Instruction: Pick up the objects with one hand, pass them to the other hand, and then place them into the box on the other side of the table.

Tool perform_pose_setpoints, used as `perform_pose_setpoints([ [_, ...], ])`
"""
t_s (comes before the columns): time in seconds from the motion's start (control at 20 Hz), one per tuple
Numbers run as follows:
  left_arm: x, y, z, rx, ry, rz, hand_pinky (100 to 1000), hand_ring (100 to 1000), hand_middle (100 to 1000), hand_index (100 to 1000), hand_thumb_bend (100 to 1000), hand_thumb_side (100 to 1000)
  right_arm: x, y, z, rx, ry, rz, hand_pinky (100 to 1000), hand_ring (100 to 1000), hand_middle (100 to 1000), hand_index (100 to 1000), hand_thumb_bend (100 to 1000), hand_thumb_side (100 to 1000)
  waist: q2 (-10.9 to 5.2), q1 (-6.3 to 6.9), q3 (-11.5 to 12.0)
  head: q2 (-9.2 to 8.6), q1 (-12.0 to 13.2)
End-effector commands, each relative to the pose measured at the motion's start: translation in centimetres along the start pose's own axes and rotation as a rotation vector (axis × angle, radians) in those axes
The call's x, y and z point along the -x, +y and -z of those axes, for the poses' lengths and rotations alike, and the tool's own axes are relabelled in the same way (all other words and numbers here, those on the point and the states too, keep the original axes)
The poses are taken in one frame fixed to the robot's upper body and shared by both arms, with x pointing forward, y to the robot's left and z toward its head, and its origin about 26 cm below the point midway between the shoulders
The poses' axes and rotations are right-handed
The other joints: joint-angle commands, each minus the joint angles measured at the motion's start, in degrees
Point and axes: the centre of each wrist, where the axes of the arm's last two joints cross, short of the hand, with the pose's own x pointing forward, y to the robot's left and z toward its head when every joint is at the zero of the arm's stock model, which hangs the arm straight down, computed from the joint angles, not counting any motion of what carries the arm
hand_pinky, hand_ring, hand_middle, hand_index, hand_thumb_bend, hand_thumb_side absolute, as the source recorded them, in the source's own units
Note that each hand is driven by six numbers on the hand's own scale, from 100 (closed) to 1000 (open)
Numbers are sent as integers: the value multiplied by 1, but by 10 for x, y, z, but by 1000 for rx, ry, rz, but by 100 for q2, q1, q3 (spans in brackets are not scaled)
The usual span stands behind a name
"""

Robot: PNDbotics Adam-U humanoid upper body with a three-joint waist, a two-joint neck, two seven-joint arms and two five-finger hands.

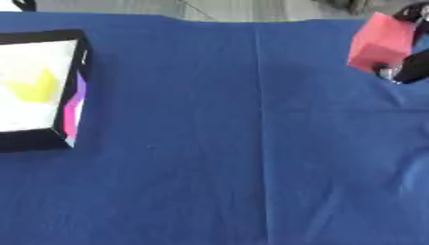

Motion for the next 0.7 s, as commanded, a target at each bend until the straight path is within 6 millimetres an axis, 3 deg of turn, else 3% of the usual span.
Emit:
perform_pose_setpoints([
  [0.05,-6,19,4,-34,5,60,824,777,695,821,100,719,-20,-5,-13,2,-93,39,806,617,416,561,116,100,-294,51,-134,207,230],
  [0.5,-24,37,18,-43,-38,106,814,779,753,858,100,709,-56,20,-15,-10,-281,294,803,585,408,560,100,100,-682,140,-603,430,653],
  [0.7,-34,38,23,75,-77,120,811,778,760,859,100,697,-82,57,-17,20,-329,382,806,582,411,562,100,100,-780,119,-754,543,847],
])
